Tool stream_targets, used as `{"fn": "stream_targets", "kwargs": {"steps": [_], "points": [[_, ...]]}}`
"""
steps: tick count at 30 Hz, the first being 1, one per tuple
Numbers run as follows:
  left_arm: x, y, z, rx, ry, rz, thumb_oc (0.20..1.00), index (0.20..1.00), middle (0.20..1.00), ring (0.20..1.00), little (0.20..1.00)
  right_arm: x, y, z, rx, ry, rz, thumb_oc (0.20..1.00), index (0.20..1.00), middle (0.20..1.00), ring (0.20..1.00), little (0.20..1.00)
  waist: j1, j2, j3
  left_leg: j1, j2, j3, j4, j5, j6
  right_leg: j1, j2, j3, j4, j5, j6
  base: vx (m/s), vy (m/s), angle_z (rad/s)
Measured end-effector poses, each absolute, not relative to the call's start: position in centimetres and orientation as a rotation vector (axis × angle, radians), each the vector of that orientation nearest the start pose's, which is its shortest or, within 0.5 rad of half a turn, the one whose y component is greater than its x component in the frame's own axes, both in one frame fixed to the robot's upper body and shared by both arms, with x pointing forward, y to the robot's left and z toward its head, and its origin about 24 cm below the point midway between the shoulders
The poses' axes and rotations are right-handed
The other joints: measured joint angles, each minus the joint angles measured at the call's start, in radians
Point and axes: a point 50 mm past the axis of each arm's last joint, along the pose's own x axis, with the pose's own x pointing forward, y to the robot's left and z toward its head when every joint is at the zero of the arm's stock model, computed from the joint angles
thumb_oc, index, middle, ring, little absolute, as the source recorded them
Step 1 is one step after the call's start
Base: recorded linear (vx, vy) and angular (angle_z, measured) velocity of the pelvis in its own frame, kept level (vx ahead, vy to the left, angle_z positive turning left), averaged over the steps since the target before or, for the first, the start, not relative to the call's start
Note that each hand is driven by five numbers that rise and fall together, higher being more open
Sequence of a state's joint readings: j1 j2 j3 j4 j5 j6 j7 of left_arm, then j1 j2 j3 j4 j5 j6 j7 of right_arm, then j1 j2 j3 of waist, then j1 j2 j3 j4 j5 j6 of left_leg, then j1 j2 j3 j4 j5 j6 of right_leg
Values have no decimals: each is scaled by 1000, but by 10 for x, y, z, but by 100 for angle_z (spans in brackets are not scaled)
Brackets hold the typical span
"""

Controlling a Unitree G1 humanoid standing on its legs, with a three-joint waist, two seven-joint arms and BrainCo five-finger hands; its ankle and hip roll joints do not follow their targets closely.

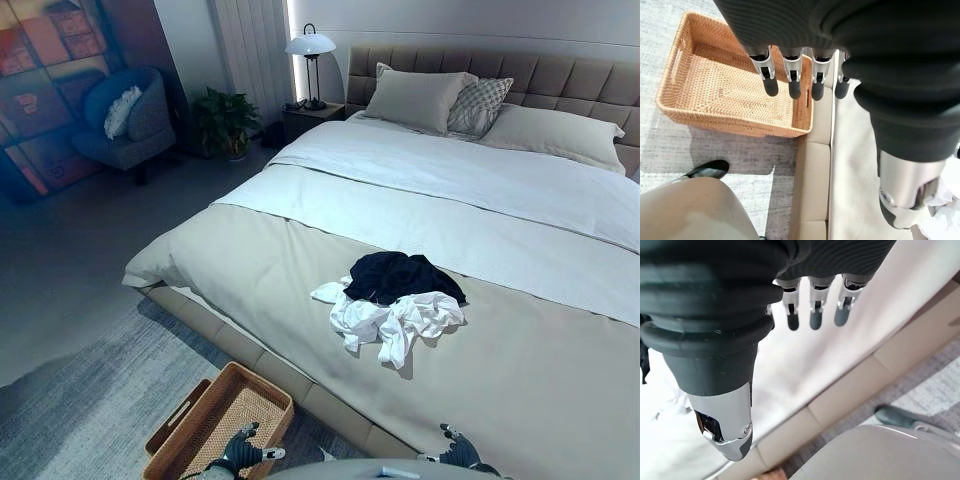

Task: Pick up clothes into the bucket

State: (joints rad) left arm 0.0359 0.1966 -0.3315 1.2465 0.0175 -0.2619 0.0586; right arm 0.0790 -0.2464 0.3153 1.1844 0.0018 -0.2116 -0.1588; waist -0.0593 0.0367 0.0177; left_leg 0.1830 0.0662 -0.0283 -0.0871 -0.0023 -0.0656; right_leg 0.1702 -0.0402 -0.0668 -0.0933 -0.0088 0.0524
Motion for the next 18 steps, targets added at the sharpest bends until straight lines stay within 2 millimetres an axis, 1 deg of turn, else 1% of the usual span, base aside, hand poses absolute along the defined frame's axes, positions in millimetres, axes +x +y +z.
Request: {"fn": "stream_targets", "kwargs": {"steps": [18], "points": [[88, 196, -163, 374, 1028, -162, 1000, 1000, 1000, 1000, 1000, 81, -221, -159, -450, 1045, 22, 1000, 1000, 1000, 1000, 1000, 0, 6, 0, 4, 0, -1, 0, 0, 0, 4, 0, -2, -1, 0, 0, 0, 0, 0]]}}
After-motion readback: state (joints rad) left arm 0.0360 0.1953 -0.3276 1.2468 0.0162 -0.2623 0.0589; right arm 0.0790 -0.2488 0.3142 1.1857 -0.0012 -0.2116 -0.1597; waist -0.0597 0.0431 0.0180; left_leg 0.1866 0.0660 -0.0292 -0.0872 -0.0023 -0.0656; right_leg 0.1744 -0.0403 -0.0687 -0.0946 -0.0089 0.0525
